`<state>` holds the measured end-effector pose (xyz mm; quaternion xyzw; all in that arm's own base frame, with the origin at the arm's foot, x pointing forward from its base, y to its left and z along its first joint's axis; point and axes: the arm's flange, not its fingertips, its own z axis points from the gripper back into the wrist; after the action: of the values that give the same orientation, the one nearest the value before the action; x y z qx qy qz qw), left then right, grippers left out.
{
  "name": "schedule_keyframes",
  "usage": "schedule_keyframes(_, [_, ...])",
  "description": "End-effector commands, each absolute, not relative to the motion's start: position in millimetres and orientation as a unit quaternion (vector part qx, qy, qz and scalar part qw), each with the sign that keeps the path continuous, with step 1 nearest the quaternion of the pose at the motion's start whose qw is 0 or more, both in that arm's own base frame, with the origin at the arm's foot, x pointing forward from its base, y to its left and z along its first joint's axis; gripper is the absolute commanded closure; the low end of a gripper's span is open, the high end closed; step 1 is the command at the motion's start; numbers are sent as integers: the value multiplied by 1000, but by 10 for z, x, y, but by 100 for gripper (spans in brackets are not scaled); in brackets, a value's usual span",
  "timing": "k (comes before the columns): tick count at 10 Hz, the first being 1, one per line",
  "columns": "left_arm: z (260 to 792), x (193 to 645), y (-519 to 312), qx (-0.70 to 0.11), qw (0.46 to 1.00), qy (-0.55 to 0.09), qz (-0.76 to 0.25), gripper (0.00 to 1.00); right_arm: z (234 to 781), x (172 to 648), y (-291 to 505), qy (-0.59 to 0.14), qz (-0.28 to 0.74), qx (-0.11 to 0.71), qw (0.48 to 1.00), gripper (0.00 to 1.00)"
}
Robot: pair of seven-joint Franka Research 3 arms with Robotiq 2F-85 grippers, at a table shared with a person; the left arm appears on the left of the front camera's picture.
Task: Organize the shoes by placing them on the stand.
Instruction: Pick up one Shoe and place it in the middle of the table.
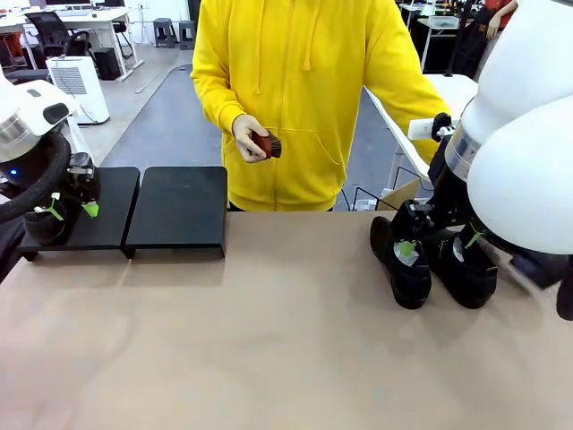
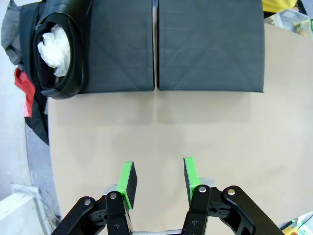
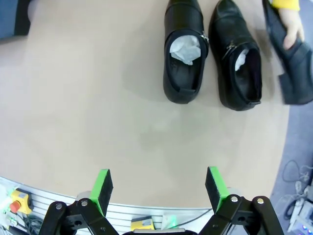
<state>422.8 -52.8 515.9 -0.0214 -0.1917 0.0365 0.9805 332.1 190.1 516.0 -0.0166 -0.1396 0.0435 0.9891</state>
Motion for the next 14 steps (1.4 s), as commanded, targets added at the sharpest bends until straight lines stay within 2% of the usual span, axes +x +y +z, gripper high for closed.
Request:
schedule_keyframes(1, [5175, 4227, -514, -22, 980, -193, 35, 47, 5162, 3354, 1908, -142, 43, -14, 989, 0])
schedule_keyframes(4, [5175, 4227, -514, -22, 980, -193, 35, 47, 5153, 3327, 1900, -139, 43, -16, 989, 0])
schedule_keyframes(6, [5175, 4227, -514, -22, 980, -193, 35, 47, 5072, 3622, 2004, -125, 63, -43, 989, 0])
schedule_keyframes(7, [5175, 4227, -514, -22, 980, -193, 35, 47, 5015, 3804, 2069, -141, 78, -43, 986, 0])
schedule_keyframes(8, [5175, 4227, -514, -22, 980, -193, 35, 47, 4872, 4096, 2134, -138, 88, -48, 985, 0])
schedule_keyframes(10, [5175, 4227, -514, -22, 980, -193, 35, 47, 4525, 4555, 2211, -100, 105, -41, 989, 0])
schedule_keyframes(14, [5175, 4227, -514, -22, 980, -193, 35, 47, 3935, 4879, 2257, -56, 75, -34, 995, 0])
